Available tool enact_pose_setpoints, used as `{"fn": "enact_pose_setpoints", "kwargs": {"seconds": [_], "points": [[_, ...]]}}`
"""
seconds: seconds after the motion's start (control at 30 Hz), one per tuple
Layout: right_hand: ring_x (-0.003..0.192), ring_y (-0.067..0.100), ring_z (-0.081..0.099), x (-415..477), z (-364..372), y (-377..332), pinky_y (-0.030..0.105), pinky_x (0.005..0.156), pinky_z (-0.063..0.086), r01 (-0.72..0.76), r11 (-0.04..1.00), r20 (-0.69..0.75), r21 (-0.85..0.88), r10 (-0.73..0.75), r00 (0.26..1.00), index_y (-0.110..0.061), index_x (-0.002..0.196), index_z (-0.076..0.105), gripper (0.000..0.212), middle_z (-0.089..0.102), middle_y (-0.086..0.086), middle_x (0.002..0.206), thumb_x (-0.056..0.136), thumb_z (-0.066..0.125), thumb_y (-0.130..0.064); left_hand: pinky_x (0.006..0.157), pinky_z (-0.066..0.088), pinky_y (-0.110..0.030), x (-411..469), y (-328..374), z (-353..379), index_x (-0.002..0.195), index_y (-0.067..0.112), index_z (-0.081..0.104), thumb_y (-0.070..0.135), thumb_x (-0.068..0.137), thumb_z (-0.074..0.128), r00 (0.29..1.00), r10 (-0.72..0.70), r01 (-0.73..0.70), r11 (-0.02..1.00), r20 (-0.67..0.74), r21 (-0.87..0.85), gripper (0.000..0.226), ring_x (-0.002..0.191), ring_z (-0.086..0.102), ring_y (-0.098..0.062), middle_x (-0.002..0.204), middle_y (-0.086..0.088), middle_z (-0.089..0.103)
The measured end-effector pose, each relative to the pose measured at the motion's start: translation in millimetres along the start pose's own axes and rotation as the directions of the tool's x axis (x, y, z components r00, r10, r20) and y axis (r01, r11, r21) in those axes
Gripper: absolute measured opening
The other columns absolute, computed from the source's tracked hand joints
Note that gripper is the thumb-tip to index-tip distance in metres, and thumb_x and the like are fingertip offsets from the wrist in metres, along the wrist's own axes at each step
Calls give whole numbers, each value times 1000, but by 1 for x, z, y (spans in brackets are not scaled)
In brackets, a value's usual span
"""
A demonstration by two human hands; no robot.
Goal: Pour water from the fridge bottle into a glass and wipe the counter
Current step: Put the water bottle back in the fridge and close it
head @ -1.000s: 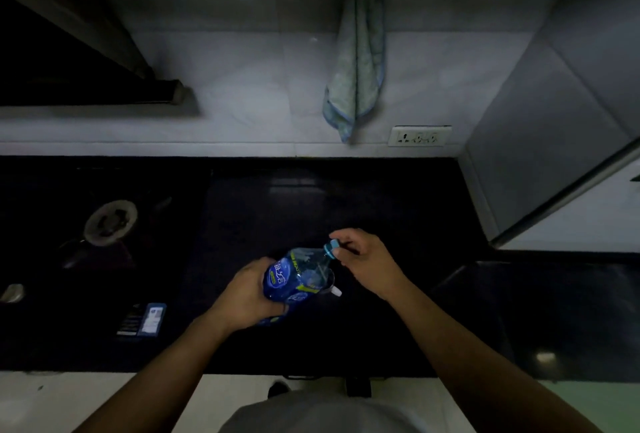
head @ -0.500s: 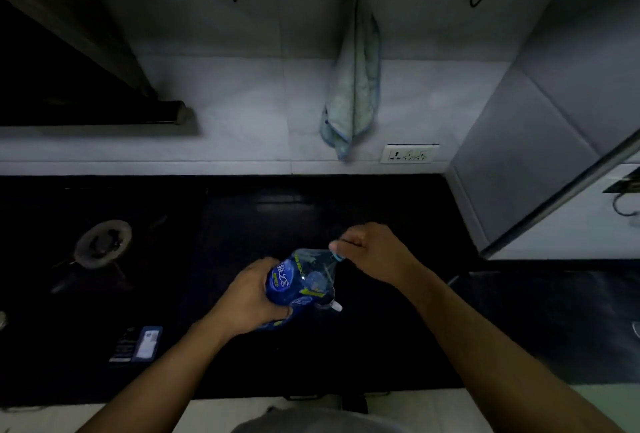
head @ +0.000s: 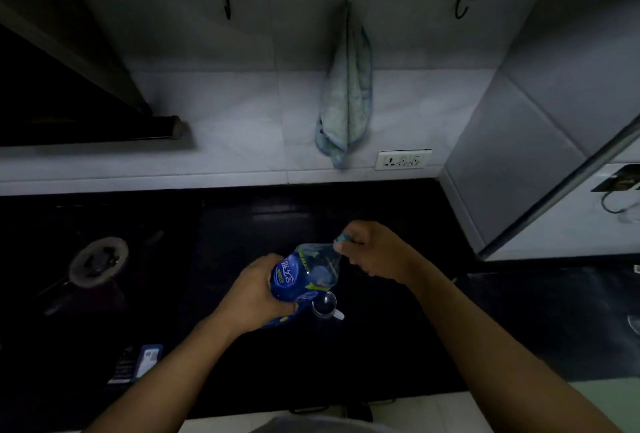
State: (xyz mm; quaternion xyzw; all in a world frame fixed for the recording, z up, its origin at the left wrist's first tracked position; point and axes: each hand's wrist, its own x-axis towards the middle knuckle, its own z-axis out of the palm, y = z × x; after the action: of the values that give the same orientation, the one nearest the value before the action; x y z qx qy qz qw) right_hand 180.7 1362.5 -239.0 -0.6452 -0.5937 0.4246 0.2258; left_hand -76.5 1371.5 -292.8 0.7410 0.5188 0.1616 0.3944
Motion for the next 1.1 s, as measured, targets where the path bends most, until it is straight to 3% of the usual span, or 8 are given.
{"fn": "enact_pose_setpoints", "kwargs": {"seconds": [0.1, 0.3, 0.4, 0.5, 0.73, 0.93, 1.0, 1.1], "points": [[40, 10, 51, -1, -1, -7, 23, 47, 42, -166, 984, -103, -69, 159, 982, -2, 78, 64, 63, 58, 2, 53, 89, 54, -63, 81, 54, -29, 1, 5, -1, 105, 27, 59, 28, 51, 89, 997, 48, -43, 995, -52, 89, 62, 93, 59, -11, 99, 13, 56], [58, 18, 51, -5, -12, -2, 27, 47, 45, 115, 955, 13, 273, -123, 992, -15, 112, 62, 19, 54, 5, 70, 94, 60, -9, 76, 52, -14, 5, 9, -10, 105, 33, 61, 26, 53, 93, 1000, 8, -8, 999, 11, -39, 62, 91, 66, -3, 103, 11, 65], [48, 11, 52, -3, -12, 2, 28, 46, 43, 49, 986, 12, 157, -51, 999, -9, 97, 62, 9, 56, 3, 59, 93, 64, -17, 80, 55, -21, 3, 9, -7, 106, 30, 60, 25, 54, 92, 1000, 16, -16, 1000, 6, 10, 61, 91, 64, -5, 103, 10, 62], [43, 7, 44, -4, -8, 0, 26, 46, 38, 5, 1000, -11, 20, -5, 1000, -1, 83, 53, 33, 49, 0, 53, 92, 65, -30, 78, 55, -26, 0, 10, -2, 105, 25, 62, 24, 54, 90, 998, 43, -41, 998, -37, 54, 58, 90, 62, -7, 99, 10, 60], [66, 15, 50, -19, -2, -10, 32, 63, 42, 511, 727, -92, -459, -611, 786, -27, 77, 37, 29, 48, -6, 70, 93, 48, -48, 89, 57, -34, -3, 10, -27, 113, 17, 66, -1, 63, 88, 941, 42, 84, 932, 336, -353, 58, 101, 71, -21, 110, -7, 75], [65, 28, 60, -8, -1, -23, 30, 63, 44, -108, 874, -200, -474, 13, 980, -12, 52, 46, 67, 54, 2, 55, 96, 32, -60, 84, 58, -28, -4, 23, -8, 101, 37, 63, 18, 54, 91, 998, 51, -47, 996, 49, -72, 57, 91, 68, -5, 103, 7, 68], [60, 23, 57, -13, -4, -23, 28, 58, 39, 138, 823, -230, -551, -309, 923, -14, 55, 42, 61, 52, -2, 55, 94, 38, -61, 86, 58, -31, -2, 19, -13, 107, 29, 66, 8, 56, 91, 993, 44, -19, 976, 108, -218, 60, 91, 70, -9, 103, -1, 72], [64, 22, 53, -22, -11, -20, 29, 58, 37, 545, 538, -52, -643, -741, 669, -23, 66, 42, 39, 54, 2, 65, 93, 47, -50, 87, 56, -29, -1, 16, -30, 115, 16, 66, -6, 63, 87, 936, 73, 58, 932, 344, -357, 61, 97, 70, -14, 108, -7, 75]]}}
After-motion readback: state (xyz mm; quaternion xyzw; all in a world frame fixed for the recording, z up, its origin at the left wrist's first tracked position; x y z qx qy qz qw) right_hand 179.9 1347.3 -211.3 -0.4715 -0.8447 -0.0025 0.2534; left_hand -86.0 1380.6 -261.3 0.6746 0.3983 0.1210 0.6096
